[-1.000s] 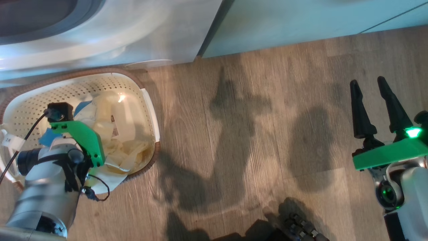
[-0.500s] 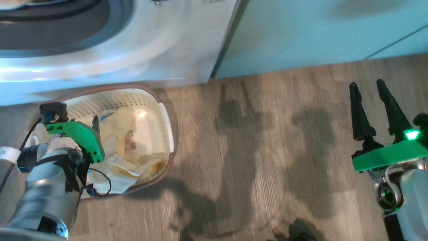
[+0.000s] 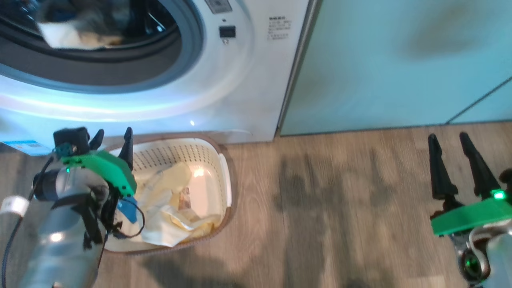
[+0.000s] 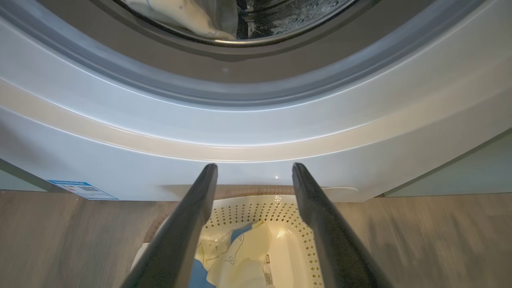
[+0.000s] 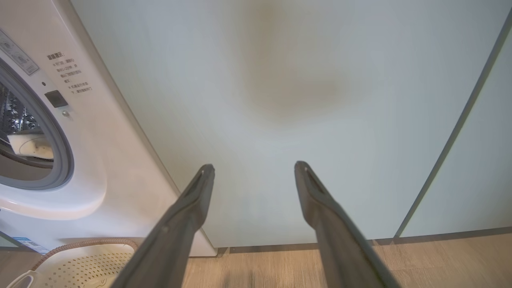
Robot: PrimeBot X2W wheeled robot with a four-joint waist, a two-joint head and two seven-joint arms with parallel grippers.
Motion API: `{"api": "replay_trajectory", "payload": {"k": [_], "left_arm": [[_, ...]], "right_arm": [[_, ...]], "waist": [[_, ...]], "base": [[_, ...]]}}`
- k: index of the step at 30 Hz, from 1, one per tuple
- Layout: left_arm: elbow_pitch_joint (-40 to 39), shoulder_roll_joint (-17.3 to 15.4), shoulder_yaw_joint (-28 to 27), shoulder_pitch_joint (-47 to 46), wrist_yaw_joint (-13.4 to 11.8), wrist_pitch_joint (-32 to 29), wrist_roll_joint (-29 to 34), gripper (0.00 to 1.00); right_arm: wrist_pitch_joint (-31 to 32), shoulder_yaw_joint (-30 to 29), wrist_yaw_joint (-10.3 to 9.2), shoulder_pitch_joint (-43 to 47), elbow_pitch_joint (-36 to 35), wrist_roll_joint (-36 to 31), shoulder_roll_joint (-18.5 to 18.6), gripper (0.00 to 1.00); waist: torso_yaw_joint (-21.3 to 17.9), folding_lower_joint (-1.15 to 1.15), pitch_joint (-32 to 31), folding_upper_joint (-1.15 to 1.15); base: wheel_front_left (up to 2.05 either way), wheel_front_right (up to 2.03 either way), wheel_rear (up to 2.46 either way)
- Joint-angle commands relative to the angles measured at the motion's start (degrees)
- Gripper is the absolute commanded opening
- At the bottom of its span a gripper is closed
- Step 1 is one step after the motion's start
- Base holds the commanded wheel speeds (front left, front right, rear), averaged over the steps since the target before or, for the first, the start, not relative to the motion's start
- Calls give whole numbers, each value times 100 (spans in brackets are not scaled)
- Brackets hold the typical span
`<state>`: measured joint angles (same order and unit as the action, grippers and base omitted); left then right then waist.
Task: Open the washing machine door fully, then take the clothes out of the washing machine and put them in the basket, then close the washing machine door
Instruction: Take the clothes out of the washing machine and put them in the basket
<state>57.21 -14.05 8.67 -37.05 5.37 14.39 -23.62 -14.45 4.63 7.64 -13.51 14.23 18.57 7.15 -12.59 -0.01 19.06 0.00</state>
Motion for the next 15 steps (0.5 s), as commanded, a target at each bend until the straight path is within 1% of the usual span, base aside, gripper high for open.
{"api": "replay_trajectory", "payload": {"k": [1, 8, 15], "left_arm": [[-364, -274, -291, 177, -3, 59, 69, 100], [-1697, -157, -884, 1073, 39, 60, 341, 100], [-2678, 28, -1415, 1940, 113, 61, 624, 100]], "right_arm": [[-55, 56, -15, 91, -145, -64, 139, 100], [-55, 59, -15, 368, -154, -91, 141, 100], [-55, 65, -15, 618, -171, -96, 105, 100]], "waist": [[138, 1, -268, 0], [188, 1, -725, 0], [151, 1, -1113, 0]], "base": [[0, 0, 0], [0, 0, 0], [0, 0, 0]]}}
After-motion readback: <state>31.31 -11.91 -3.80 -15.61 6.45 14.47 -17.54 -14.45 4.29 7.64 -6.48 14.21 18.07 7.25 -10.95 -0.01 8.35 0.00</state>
